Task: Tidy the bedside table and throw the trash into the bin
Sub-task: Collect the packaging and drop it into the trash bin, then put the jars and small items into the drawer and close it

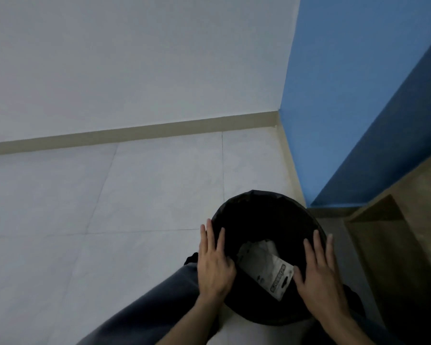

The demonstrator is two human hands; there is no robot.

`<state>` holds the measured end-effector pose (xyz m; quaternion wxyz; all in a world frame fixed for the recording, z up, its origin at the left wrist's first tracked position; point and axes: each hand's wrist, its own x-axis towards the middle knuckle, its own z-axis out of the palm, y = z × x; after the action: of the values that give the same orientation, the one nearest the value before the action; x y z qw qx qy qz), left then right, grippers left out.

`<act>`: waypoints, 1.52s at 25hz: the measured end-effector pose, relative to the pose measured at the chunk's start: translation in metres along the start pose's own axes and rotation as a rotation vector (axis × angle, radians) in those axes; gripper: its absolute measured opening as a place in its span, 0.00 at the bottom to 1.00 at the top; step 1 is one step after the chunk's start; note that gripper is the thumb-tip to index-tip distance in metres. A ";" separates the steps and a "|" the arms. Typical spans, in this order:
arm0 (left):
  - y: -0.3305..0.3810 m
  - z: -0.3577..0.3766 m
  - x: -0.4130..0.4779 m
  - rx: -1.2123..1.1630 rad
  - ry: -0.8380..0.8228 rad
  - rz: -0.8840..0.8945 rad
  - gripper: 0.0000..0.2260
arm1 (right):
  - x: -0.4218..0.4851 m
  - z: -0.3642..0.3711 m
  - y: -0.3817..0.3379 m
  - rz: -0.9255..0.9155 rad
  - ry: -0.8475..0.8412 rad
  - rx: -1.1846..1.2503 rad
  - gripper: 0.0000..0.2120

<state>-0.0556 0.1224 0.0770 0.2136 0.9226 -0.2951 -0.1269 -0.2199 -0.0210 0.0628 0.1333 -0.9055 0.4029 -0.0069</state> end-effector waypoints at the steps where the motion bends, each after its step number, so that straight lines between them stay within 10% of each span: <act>1: 0.001 -0.002 0.013 0.003 0.006 0.009 0.31 | 0.013 0.001 -0.003 -0.002 0.007 0.007 0.33; 27: 0.030 -0.011 0.394 0.048 0.091 -0.011 0.30 | 0.409 -0.016 -0.049 -0.090 0.108 0.156 0.28; 38: 0.066 -0.038 0.294 0.098 -0.125 0.353 0.23 | 0.339 -0.049 -0.066 -0.246 -0.094 -0.091 0.26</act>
<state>0.1591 -0.0901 0.1090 0.1687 0.8562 -0.4707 -0.1300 0.0511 -0.2388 0.0939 0.1088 -0.9525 0.2821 0.0374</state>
